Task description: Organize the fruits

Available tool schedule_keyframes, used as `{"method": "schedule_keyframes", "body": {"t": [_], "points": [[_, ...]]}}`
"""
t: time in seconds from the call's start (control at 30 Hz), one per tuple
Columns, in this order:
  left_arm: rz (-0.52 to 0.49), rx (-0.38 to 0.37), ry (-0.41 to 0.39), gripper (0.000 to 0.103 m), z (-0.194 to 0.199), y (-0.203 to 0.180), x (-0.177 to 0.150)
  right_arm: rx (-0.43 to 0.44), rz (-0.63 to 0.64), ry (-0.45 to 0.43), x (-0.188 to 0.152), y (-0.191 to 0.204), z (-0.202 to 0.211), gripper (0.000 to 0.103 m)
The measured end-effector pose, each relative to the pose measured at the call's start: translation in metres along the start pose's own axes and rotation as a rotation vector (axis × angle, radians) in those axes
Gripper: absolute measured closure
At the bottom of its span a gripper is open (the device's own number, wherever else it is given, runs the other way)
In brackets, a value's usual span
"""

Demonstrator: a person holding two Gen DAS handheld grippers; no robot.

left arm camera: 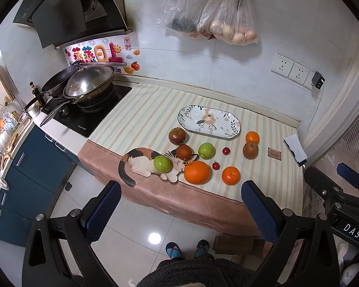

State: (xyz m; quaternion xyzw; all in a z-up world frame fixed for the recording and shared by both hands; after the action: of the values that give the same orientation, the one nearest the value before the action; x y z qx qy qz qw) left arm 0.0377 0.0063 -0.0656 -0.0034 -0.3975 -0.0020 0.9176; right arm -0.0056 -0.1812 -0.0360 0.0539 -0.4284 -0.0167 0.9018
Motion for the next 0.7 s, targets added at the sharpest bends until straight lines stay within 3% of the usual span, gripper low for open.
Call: {"method": "schedule_keyframes", "body": {"t": [0.37,0.53,0.7], "points": [[0.005,-0.001,-0.001,0.000,-0.002,-0.001,0.002,0.007,-0.038,0.010,0.003,0.007,-0.008,0.000],[-0.006,0.025,-0.004,0.000,-0.029,-0.005,0.020,-0.012,-0.107,0.020,-0.001,0.008,-0.031,0.000],[-0.042,0.031,0.066,0.000,-0.085,0.005,0.018,-0.040,-0.188,0.077,-0.015,-0.005,-0.070,0.000]]}}
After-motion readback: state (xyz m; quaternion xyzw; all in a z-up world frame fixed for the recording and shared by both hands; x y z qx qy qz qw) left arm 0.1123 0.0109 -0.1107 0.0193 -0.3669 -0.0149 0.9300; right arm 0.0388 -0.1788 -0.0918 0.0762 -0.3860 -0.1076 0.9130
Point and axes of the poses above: each gripper's, at about its wrist camera, not at the fingertips, and z roughly against the way its jaws point, y to its left, x to its top, the point moved 8 cm from there along -z, roughly the way its jaws point, and after that the axes turned 12 degrees about -y, right-handed, at the moved point
